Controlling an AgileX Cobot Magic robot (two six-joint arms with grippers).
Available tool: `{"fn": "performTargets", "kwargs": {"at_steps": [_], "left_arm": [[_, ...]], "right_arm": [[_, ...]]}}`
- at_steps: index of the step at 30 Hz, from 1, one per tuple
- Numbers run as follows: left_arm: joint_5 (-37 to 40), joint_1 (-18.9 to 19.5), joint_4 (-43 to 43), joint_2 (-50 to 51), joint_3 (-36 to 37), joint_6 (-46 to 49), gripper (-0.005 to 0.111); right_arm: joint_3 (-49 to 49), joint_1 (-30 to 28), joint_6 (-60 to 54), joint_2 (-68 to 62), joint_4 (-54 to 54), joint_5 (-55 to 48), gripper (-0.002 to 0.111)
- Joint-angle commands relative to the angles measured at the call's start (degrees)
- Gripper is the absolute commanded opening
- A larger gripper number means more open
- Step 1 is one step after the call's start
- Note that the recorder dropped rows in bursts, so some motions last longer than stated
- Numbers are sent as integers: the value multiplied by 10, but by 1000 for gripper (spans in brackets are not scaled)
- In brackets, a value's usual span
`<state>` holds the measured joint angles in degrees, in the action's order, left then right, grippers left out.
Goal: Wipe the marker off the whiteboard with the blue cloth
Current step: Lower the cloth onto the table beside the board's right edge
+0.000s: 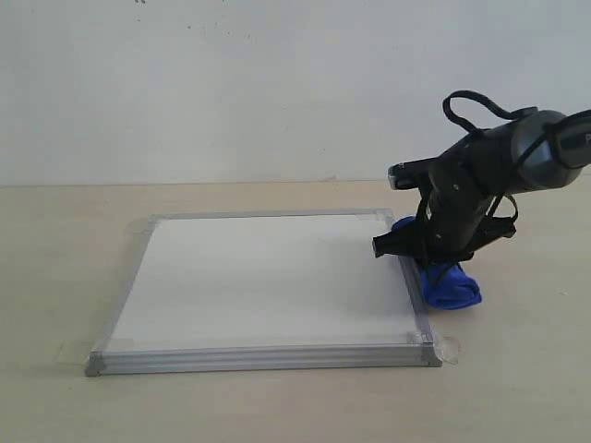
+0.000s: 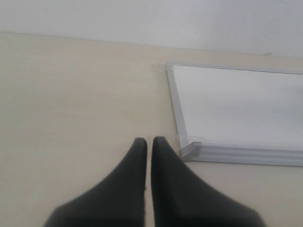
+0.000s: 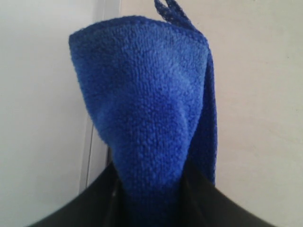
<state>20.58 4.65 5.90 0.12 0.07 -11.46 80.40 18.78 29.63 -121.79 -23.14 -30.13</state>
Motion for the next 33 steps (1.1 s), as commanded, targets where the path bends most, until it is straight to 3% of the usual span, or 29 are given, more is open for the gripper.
{"fn": "performTargets", "kwargs": {"at_steps": [1, 14, 29, 33], "left_arm": [[-1, -3, -5, -1, -1, -4, 4], [-1, -3, -5, -1, -1, -4, 4], [-1, -3, -5, -1, -1, -4, 4], [-1, -3, -5, -1, -1, -4, 4]], "right_arm": [[3, -4, 6, 0, -2, 4, 0], [3, -6, 14, 0, -7, -1, 2], [3, -6, 14, 0, -6, -2, 70], [3, -6, 14, 0, -6, -2, 72]]}}
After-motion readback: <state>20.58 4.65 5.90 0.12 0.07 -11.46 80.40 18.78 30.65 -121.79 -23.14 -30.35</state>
